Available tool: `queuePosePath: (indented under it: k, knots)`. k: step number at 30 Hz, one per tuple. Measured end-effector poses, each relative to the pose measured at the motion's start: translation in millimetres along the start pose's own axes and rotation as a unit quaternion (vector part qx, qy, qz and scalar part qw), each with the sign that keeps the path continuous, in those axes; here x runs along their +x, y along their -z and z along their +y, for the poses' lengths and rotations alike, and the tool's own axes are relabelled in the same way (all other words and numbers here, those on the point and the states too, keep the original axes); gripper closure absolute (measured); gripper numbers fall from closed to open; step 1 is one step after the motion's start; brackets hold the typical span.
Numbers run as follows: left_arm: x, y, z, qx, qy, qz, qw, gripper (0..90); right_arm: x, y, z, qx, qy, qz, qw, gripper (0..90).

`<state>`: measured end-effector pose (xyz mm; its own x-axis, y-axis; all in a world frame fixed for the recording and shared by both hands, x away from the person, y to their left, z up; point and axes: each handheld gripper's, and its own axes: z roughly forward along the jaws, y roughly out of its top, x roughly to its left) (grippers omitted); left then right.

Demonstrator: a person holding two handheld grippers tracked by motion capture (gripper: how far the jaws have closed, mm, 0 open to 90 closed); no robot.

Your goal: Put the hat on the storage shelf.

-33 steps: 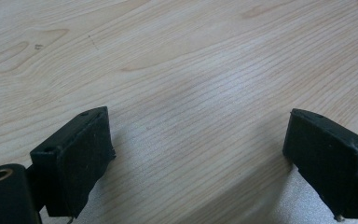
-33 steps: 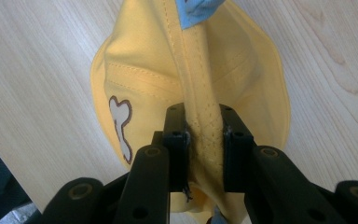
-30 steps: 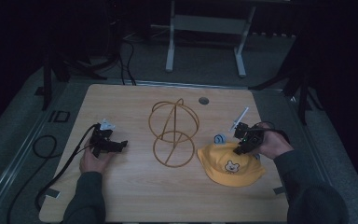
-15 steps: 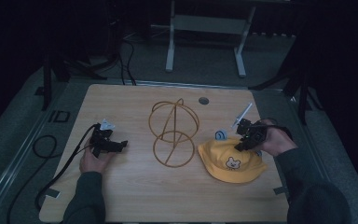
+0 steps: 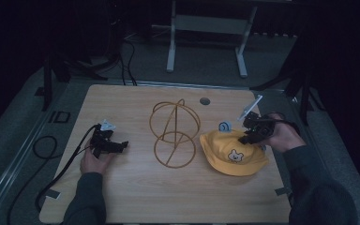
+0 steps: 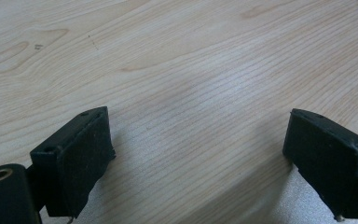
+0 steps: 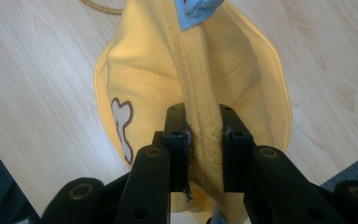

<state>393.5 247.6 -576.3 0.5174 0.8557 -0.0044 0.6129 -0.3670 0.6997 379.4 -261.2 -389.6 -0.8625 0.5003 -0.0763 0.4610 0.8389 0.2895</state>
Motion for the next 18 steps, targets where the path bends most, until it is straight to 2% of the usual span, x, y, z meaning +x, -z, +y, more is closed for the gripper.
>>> queuePosePath:
  k: [15, 18]
  knots:
    - [0.0, 0.0, 0.0, 0.000, 0.000, 0.000, 1.0000, 7.8, -7.2, 31.7, 4.4, -0.042, -0.010, -0.025, 0.9987, 76.9]
    - [0.0, 0.0, 0.0, 0.000, 0.000, 0.000, 1.0000, 7.8, -7.6, 33.2, 4.6, -0.046, -0.011, -0.026, 0.9986, 77.0]
